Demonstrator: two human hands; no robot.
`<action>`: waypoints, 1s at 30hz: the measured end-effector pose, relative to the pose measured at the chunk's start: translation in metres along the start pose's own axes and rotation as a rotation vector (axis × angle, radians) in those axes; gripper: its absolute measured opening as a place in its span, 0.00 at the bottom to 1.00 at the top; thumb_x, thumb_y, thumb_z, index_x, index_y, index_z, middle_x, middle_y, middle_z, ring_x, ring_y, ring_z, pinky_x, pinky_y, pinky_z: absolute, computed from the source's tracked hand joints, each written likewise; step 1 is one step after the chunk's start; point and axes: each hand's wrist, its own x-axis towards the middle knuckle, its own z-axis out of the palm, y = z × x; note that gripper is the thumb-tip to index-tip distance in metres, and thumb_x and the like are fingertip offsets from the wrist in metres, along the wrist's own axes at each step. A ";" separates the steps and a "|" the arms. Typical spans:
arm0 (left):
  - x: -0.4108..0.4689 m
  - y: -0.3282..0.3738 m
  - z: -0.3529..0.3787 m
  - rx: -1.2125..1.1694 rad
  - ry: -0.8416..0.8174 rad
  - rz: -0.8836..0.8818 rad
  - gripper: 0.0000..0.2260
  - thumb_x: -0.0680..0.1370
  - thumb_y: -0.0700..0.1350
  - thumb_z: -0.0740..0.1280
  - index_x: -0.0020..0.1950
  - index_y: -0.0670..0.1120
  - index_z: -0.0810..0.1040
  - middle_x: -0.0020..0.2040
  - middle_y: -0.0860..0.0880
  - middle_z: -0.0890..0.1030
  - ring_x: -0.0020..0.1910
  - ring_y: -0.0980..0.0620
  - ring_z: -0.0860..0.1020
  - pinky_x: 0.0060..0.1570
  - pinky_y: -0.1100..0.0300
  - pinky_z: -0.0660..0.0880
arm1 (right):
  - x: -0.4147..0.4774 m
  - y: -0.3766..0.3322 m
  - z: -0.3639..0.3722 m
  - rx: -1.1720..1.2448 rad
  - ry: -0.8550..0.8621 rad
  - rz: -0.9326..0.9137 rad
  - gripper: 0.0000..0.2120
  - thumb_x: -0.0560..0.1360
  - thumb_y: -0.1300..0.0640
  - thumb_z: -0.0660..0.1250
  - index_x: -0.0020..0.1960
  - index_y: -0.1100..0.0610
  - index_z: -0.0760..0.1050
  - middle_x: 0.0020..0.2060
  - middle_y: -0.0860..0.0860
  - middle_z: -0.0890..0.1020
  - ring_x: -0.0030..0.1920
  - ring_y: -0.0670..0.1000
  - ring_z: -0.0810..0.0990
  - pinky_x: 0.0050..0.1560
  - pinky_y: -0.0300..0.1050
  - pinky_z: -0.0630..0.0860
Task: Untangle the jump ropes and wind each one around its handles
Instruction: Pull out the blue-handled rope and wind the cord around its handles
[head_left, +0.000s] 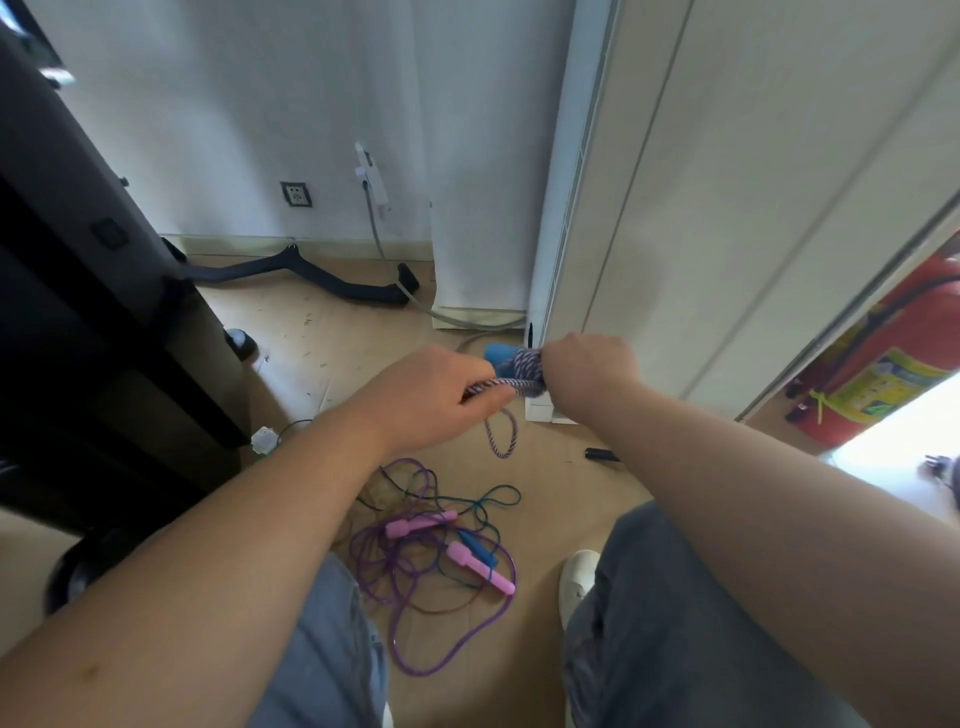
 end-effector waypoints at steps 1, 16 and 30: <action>0.000 -0.003 -0.003 -0.001 0.041 0.004 0.20 0.81 0.60 0.59 0.37 0.48 0.75 0.30 0.52 0.75 0.29 0.53 0.74 0.30 0.57 0.67 | -0.001 -0.003 0.001 -0.037 0.008 -0.079 0.11 0.77 0.61 0.62 0.56 0.54 0.79 0.50 0.53 0.82 0.50 0.59 0.83 0.42 0.48 0.74; -0.009 -0.049 -0.006 -0.606 -0.058 -0.494 0.21 0.79 0.59 0.63 0.35 0.45 0.75 0.30 0.50 0.76 0.30 0.54 0.75 0.37 0.56 0.74 | -0.025 -0.035 -0.018 0.339 0.182 -0.566 0.05 0.76 0.52 0.65 0.44 0.52 0.71 0.33 0.47 0.73 0.37 0.55 0.78 0.40 0.46 0.74; -0.022 -0.022 0.007 -0.249 -0.117 -0.214 0.17 0.82 0.57 0.60 0.36 0.52 0.73 0.30 0.54 0.72 0.28 0.59 0.69 0.32 0.58 0.65 | 0.003 -0.009 -0.013 0.550 0.104 0.058 0.04 0.75 0.57 0.62 0.48 0.56 0.70 0.41 0.51 0.78 0.43 0.57 0.79 0.40 0.48 0.75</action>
